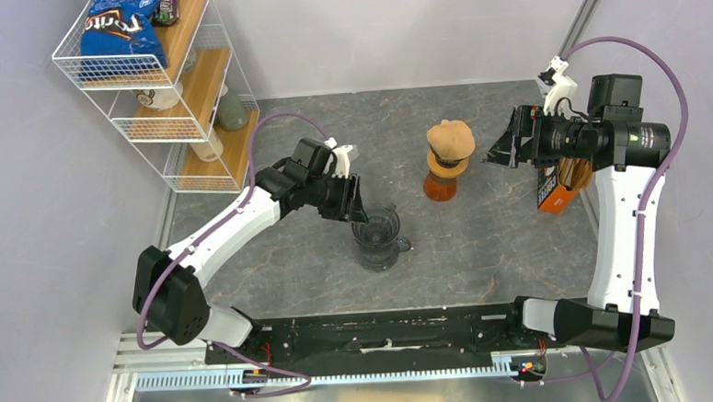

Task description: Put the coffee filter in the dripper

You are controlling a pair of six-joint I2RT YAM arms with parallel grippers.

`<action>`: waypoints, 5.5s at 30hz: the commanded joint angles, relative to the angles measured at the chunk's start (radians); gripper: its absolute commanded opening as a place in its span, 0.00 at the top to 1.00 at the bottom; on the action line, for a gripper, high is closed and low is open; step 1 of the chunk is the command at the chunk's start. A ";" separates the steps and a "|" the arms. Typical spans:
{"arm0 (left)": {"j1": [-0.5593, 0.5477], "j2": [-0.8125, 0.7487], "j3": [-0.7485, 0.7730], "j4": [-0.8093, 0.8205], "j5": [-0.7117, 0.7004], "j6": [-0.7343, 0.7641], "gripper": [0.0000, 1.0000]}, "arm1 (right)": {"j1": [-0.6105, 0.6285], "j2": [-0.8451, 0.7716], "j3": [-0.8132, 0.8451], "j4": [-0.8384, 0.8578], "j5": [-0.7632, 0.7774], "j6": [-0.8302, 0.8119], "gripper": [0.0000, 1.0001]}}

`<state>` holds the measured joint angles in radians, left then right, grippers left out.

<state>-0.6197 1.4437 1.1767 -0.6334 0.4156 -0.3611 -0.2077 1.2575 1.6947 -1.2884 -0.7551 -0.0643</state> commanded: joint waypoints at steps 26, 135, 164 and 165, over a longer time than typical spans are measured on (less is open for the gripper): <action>0.167 -0.295 0.347 -0.303 0.150 0.228 0.09 | -0.064 0.139 0.397 -0.452 0.345 -0.240 0.03; 0.290 -0.208 0.269 -0.146 0.330 0.081 0.14 | -0.492 0.498 -0.039 0.175 0.426 -0.247 0.73; 0.302 -0.183 0.333 -0.167 0.348 0.096 0.15 | -0.486 0.251 0.019 0.064 0.564 -0.211 1.00; 0.302 -0.184 0.332 -0.167 0.348 0.097 0.15 | -0.486 0.242 0.051 0.039 0.570 -0.214 1.00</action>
<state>-0.3218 1.2682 1.4689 -0.8135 0.7368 -0.2554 -0.6895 1.5543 1.6455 -1.1519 -0.2409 -0.2707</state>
